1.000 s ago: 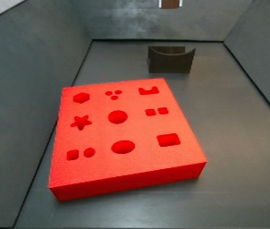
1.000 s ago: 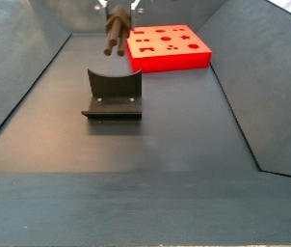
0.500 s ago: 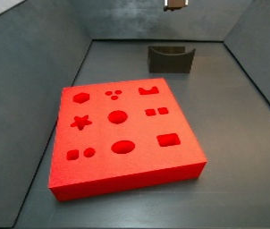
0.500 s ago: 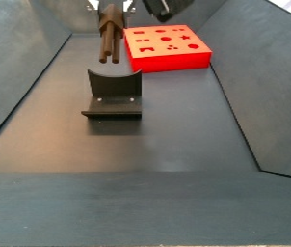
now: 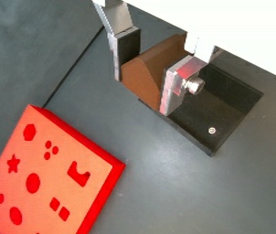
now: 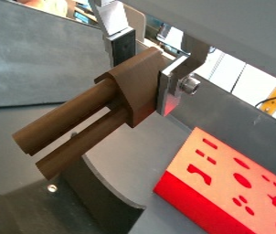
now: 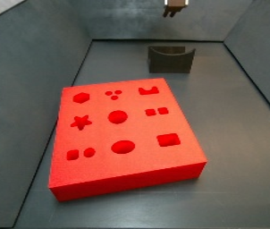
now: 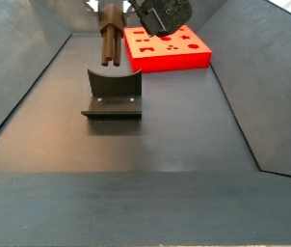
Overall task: Pick up the 3 prong object. Move up. Rotate the 3 prong object. Place the 3 prong object on the fixture. Regrasp the 3 prong object. Move to above the board. Insert the 3 prong object.
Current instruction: Place the 3 prong object on the fixture.
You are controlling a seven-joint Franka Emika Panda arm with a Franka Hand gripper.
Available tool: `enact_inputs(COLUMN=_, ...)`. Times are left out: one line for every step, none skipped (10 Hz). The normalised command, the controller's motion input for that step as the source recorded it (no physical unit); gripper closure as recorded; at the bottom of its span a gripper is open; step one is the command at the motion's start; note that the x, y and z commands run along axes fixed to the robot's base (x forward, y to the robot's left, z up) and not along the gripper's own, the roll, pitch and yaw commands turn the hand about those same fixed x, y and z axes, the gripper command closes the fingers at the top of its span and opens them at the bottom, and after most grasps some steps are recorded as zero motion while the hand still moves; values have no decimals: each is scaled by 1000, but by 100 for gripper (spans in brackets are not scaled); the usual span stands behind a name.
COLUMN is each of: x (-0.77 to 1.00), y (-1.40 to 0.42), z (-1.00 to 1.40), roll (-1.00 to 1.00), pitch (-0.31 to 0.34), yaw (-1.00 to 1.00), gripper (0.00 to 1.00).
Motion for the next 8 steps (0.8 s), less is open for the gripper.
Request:
enact_inputs(x=125, y=137, z=-1000, roll=-1000, pitch=156, yaw=9, gripper=100)
enact_inputs(x=130, y=138, z=-1000, roll=-966, pitch=177, yaw=-20, gripper=100)
enact_inputs(x=145, y=133, z=-1000, roll=-704, pitch=192, yaw=-82, gripper=100)
enact_inputs(x=149, y=135, z=-1000, roll=-594, pitch=181, yaw=-107, gripper=100)
enact_inputs(x=159, y=138, z=-1000, roll=-365, pitch=145, yaw=-149, gripper=100)
enact_inputs(x=166, y=133, z=-1000, roll=-272, pitch=124, yaw=-159, gripper=100)
enact_inputs(x=154, y=124, z=-883, roll=-165, pitch=75, yaw=-178, gripper=100)
enact_inputs(x=133, y=125, z=-679, roll=-112, pitch=48, yaw=-176, gripper=100)
